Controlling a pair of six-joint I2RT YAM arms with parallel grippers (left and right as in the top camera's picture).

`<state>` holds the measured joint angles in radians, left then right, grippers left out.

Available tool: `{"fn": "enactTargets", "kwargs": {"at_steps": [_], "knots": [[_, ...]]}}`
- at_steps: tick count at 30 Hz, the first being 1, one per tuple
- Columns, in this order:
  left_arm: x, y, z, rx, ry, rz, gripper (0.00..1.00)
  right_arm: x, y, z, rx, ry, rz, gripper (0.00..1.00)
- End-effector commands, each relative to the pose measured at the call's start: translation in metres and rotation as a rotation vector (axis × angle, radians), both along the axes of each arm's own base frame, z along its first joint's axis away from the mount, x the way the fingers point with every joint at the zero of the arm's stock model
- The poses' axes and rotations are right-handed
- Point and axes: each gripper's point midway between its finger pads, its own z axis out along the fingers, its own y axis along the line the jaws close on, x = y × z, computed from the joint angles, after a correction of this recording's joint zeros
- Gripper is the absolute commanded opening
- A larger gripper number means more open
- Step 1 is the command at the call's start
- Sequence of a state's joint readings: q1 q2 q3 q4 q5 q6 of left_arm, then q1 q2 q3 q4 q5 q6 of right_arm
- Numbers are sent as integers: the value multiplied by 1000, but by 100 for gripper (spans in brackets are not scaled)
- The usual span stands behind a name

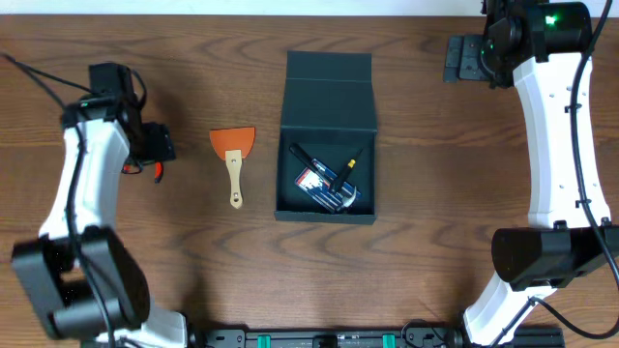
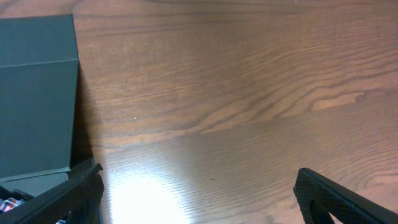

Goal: Pack container
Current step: 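Move the left gripper over the red-handled pliers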

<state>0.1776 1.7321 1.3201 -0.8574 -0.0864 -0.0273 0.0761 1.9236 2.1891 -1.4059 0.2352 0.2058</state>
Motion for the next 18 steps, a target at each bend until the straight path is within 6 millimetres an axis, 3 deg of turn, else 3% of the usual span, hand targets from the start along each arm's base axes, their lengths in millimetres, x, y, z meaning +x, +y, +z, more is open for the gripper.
{"fn": "enactTargets", "kwargs": {"at_steps": [1,6,10,12,18], "knots": [[-3,-7,-31,-43,86,-48,84,0,-1,7,9,-23,-20,99],[-10,-8,-63,-51,195,-165,85,0,-1,7,9,-23,-20,99],[-9,-8,-78,-59,223,-216,95,0,-1,7,9,-23,-20,99],[-4,-10,-82,-72,211,-235,100,0,-1,7,9,-23,-20,99],[10,-15,-83,-130,139,-229,99,0,-1,7,9,-23,-20,99]]}}
